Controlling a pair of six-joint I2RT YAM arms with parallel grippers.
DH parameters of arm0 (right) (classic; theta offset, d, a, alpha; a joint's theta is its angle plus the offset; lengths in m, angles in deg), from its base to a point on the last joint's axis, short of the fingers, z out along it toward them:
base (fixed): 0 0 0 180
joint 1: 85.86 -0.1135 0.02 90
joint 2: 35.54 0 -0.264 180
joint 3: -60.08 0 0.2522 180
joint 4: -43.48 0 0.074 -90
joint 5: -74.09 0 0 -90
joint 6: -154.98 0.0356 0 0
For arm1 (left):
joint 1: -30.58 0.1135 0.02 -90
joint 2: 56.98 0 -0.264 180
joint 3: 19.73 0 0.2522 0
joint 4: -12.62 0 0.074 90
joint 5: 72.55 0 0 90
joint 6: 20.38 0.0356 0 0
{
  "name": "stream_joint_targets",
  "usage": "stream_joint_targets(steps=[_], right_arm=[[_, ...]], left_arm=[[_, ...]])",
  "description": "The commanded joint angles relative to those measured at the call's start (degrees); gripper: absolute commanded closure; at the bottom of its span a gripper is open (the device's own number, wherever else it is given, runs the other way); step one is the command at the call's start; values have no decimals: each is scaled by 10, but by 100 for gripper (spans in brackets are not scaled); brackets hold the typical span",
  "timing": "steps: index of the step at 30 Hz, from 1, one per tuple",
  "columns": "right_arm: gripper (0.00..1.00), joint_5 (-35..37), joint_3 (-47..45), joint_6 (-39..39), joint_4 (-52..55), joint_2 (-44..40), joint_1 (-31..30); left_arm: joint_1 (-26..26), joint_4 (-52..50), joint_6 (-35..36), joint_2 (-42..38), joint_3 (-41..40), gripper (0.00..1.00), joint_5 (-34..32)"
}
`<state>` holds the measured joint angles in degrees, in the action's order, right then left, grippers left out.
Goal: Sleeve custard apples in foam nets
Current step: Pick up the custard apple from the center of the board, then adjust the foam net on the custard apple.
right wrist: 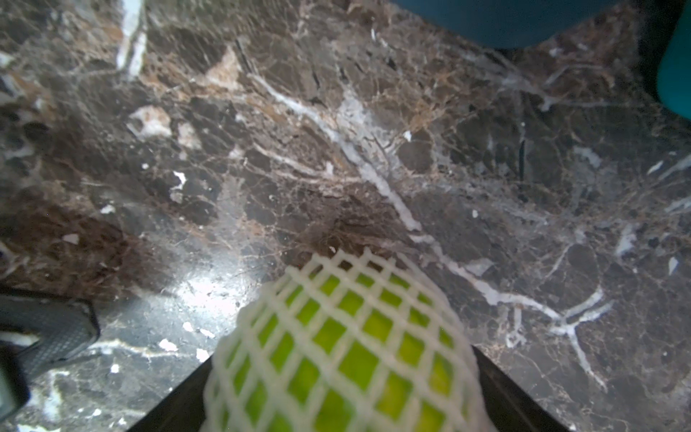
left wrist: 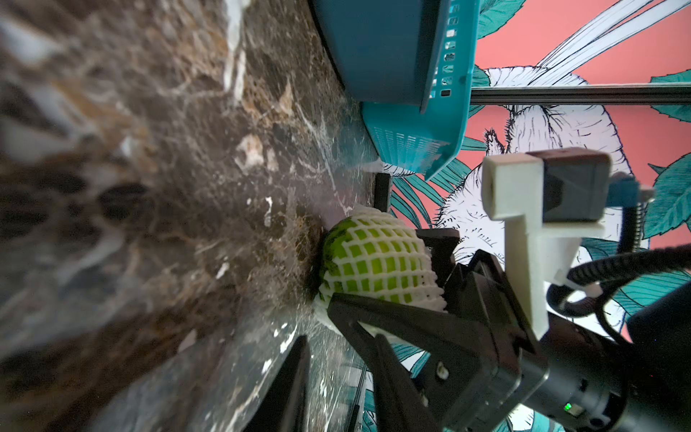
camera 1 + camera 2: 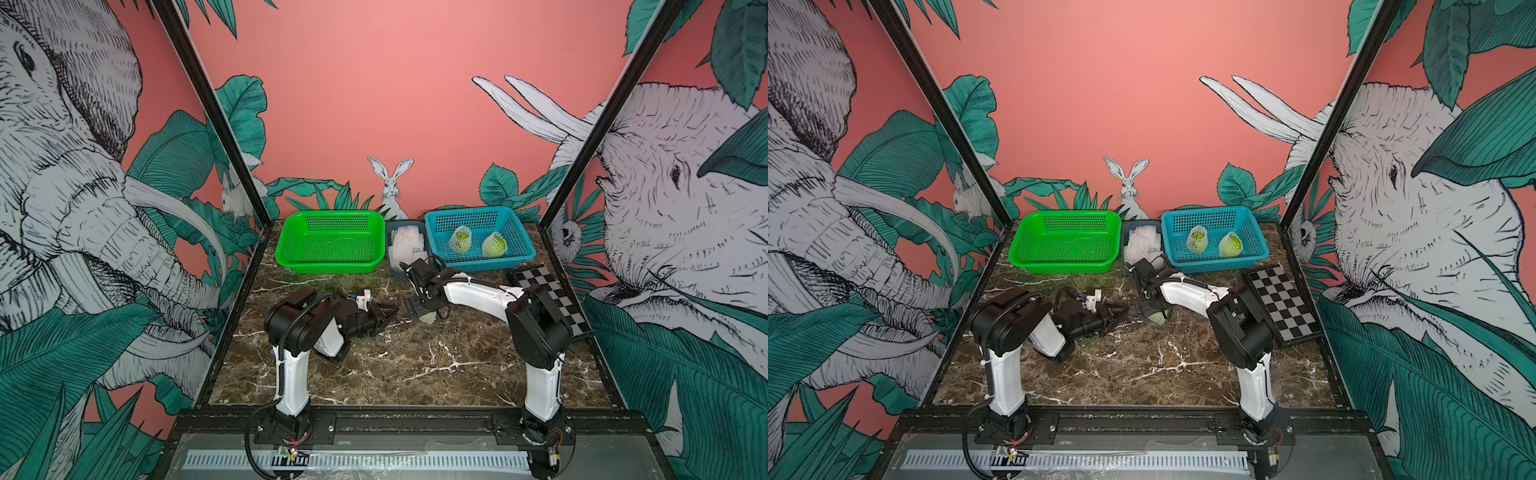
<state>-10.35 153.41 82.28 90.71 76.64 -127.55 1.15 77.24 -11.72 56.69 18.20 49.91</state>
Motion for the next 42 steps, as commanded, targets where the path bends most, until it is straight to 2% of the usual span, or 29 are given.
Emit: stream_joint_targets(steps=[1,4,9,15,20,23,26,32,34,38,40,42], right_arm=[[12,-12,5,-7,-8,0,4],[12,-44,-13,-8,-36,-26,10],[12,-138,-65,14,-99,-95,42],[12,-291,-134,65,-209,-186,99],[12,-429,-198,146,-370,-253,137],[12,-480,-221,193,-455,-276,146],[12,-523,-242,253,-552,-291,151],[12,-578,-268,350,-712,-302,157],[12,-594,-276,404,-807,-297,159],[12,-606,-283,552,-1019,-264,163],[13,-603,-280,589,-1063,-252,164],[13,-604,-279,591,-1065,-251,164]], left_arm=[[0,19,-6,-3,-4,69,4],[0,20,-8,-6,-2,69,4],[0,20,-13,-18,3,69,2],[10,1,-14,-65,4,69,4],[18,-74,7,-146,24,69,15],[21,-155,42,-209,46,68,25],[21,-272,98,-282,79,68,44],[22,-519,233,-417,157,68,41],[22,-570,263,-447,173,69,35],[23,-627,290,-488,176,68,-2],[24,-624,289,-493,164,67,-9],[24,-618,284,-491,155,67,-7]])
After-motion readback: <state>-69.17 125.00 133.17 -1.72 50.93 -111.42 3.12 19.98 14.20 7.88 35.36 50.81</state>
